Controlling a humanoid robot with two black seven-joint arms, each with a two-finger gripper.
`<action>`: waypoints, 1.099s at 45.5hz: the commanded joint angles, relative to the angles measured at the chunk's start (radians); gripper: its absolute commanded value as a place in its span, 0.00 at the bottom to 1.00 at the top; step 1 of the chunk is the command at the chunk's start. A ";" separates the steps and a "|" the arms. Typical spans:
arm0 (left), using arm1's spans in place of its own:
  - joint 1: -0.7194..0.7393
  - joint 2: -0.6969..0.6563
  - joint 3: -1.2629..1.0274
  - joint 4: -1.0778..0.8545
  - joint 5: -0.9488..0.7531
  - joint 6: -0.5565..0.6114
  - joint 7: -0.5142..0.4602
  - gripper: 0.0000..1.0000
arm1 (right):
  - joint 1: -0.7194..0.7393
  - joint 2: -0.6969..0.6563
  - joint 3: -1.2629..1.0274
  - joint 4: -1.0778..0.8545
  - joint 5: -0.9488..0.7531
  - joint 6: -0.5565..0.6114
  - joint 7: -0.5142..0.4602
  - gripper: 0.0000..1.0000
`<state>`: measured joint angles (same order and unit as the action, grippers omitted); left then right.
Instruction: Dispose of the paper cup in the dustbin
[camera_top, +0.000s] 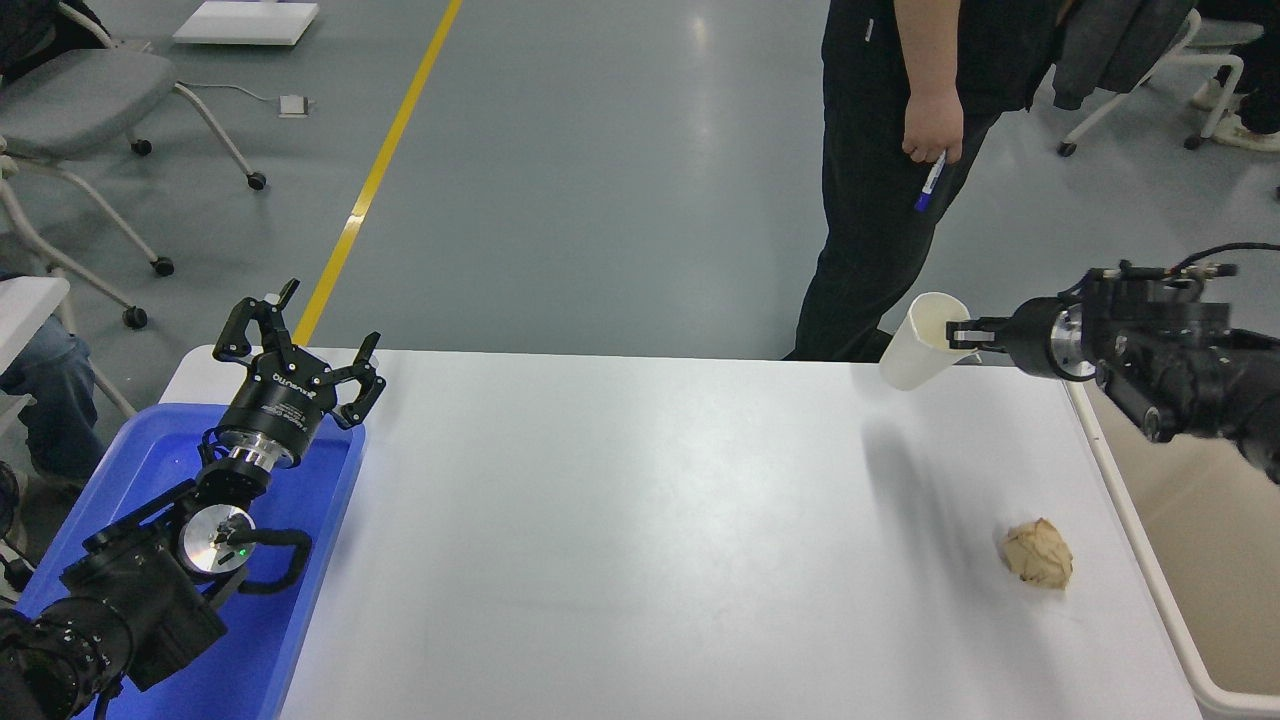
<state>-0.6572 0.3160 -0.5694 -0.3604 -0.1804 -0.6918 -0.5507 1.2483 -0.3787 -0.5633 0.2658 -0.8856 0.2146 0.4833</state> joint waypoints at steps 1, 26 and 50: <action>0.001 0.000 0.000 0.000 -0.001 0.000 0.000 1.00 | 0.117 -0.150 -0.004 0.108 -0.006 0.028 0.011 0.00; 0.001 0.000 0.000 0.000 -0.001 0.000 0.000 1.00 | 0.257 -0.310 -0.043 0.254 -0.013 0.034 0.001 0.00; 0.001 0.000 0.000 0.000 -0.001 0.000 0.000 1.00 | 0.125 -0.511 -0.018 0.167 0.016 0.017 0.012 0.00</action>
<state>-0.6570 0.3160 -0.5698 -0.3605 -0.1809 -0.6918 -0.5507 1.4431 -0.8011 -0.5933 0.4918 -0.8881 0.2385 0.4902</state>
